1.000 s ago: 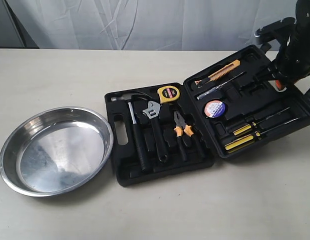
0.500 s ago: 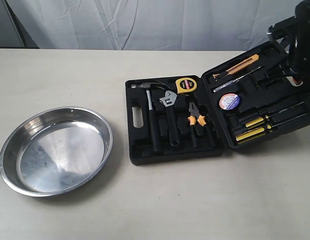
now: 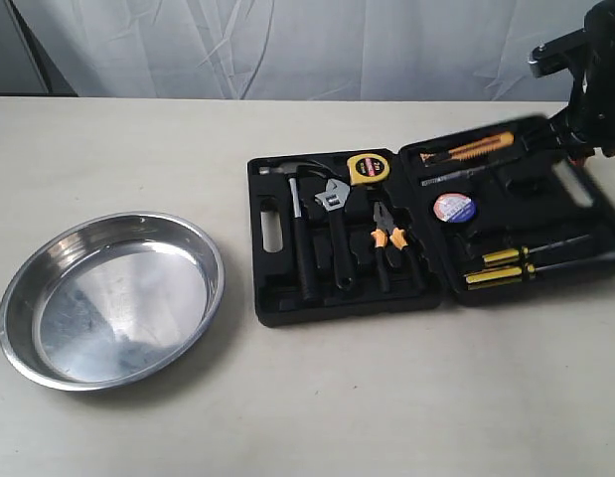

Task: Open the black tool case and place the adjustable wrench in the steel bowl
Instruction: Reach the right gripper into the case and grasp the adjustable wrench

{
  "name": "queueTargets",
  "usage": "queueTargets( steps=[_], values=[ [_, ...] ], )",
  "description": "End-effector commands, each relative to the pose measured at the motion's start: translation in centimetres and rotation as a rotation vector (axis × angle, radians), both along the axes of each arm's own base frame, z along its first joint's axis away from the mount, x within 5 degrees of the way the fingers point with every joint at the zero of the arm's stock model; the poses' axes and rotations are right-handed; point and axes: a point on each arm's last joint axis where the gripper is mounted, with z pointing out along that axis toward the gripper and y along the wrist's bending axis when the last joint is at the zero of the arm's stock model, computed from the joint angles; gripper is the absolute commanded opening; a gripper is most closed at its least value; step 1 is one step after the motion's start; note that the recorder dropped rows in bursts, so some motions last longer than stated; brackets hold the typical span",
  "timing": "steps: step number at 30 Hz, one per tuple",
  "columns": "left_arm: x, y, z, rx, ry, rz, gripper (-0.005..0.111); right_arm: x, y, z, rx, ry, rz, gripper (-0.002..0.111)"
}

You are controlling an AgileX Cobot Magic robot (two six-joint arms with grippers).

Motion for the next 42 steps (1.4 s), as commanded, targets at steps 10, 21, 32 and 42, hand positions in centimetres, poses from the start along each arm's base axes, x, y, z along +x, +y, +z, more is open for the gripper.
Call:
queueTargets(
  steps=[10,21,32,42],
  values=[
    [0.0,0.0,-0.1,0.001,-0.001,-0.007,0.000,-1.0,7.1,2.1,0.465,-0.040,0.032,0.055],
    [0.0,0.0,-0.1,0.001,-0.001,-0.007,0.000,-3.0,23.3,-2.0,0.551,0.006,0.361,0.055],
    [0.0,0.0,-0.1,0.001,-0.001,-0.007,0.000,-0.7,25.0,-4.2,0.418,0.156,0.265,0.055],
    [0.0,0.0,-0.1,0.001,-0.001,-0.007,0.000,-0.7,24.8,-10.1,0.353,0.277,0.193,0.055]
  ],
)
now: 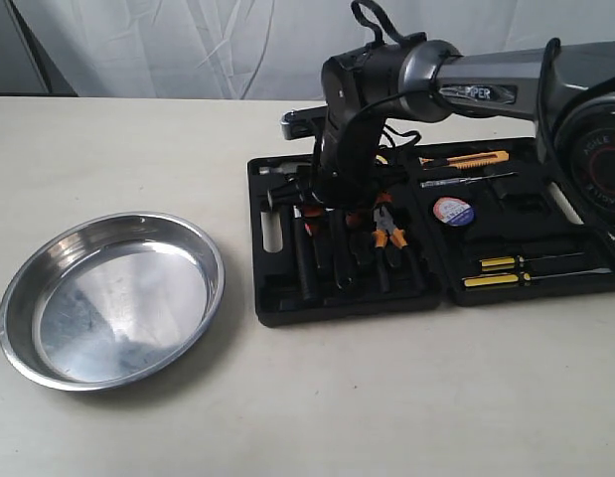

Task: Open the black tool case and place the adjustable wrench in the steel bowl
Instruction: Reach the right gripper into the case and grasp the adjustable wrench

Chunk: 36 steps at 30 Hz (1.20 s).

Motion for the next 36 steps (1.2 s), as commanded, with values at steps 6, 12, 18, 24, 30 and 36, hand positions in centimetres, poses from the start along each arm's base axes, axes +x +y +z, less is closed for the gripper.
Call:
queueTargets(
  steps=[6,12,18,24,30,36],
  values=[
    [0.0,0.0,-0.1,0.001,-0.001,-0.007,0.000,0.4,-0.2,-4.1,-0.041,0.027,0.002,0.001],
    [0.0,0.0,-0.1,0.001,-0.001,-0.007,0.000,0.5,-0.1,-3.5,-0.031,0.008,0.015,-0.001],
    [0.0,0.0,-0.1,0.001,-0.001,-0.007,0.000,0.8,-0.1,0.6,0.009,-0.088,0.031,-0.001],
    [0.0,0.0,-0.1,0.001,-0.001,-0.007,0.000,0.7,-0.3,3.9,0.018,-0.169,0.048,-0.001],
    [0.0,0.0,-0.1,0.001,-0.001,-0.007,0.000,0.7,-0.4,4.4,0.011,-0.181,0.053,-0.001],
    [0.0,0.0,-0.1,0.001,-0.001,-0.007,0.000,0.8,-0.7,4.1,-0.025,-0.185,0.082,-0.001]
  ],
)
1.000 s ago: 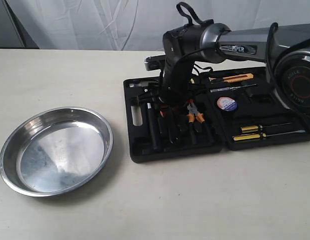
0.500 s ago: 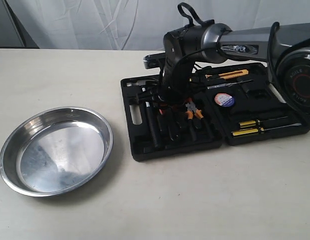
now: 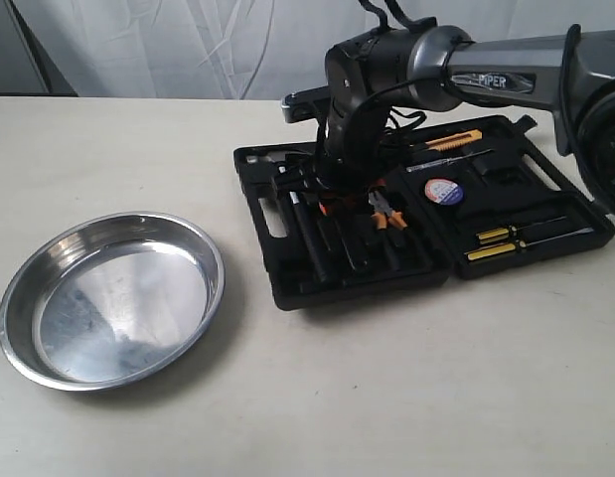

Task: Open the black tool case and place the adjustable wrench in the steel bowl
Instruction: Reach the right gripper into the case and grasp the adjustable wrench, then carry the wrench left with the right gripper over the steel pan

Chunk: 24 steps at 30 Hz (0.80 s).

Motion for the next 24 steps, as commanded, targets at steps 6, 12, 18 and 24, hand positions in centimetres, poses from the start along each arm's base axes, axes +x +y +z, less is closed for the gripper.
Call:
queueTargets(
  steps=[6,12,18,24],
  values=[
    [0.0,0.0,-0.1,-0.001,0.000,-0.007,0.000,1.0,-1.2,1.5,-0.157,-0.132,0.126,-0.001],
    [0.0,0.0,-0.1,-0.001,0.000,-0.007,0.000,0.9,-1.0,1.4,-0.119,-0.112,0.128,-0.001],
    [0.0,0.0,-0.1,-0.001,0.000,-0.007,0.000,-1.0,0.3,6.6,-0.038,-0.169,0.201,-0.001],
    [0.0,0.0,-0.1,-0.001,0.000,-0.007,0.000,-6.7,9.0,7.3,0.318,-0.136,0.670,-0.001]
  ],
)
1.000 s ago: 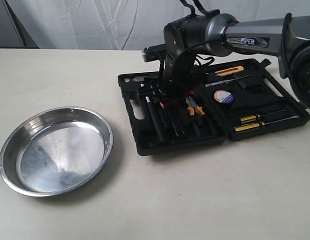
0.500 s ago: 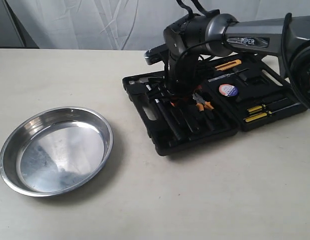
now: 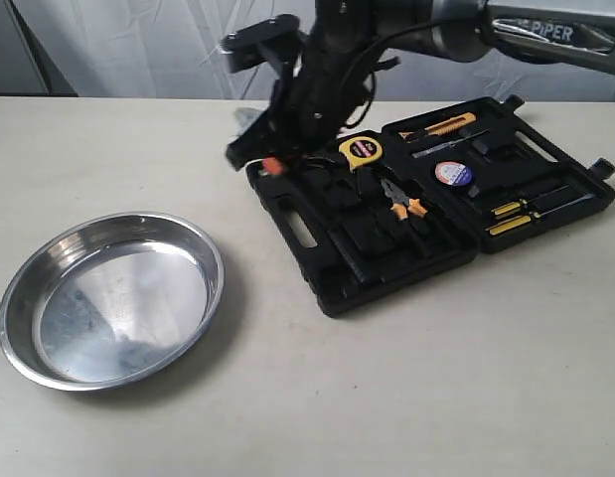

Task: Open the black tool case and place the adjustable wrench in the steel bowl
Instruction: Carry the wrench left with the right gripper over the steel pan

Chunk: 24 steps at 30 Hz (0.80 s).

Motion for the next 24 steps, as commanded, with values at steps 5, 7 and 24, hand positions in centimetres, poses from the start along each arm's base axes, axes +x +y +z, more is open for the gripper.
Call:
queueTargets(
  steps=[5,7,24],
  values=[
    [0.0,0.0,-0.1,-0.001,0.000,-0.007,0.000,-5.8,9.3,-2.0,0.112,0.022,0.418,-0.001],
    [0.0,0.0,-0.1,-0.001,0.000,-0.007,0.000,-6.4,10.6,-2.9,0.080,-0.001,0.475,-0.001],
    [0.0,0.0,-0.1,-0.001,0.000,-0.007,0.000,-4.2,14.7,-7.5,0.102,-0.083,0.482,-0.001]
  ],
)
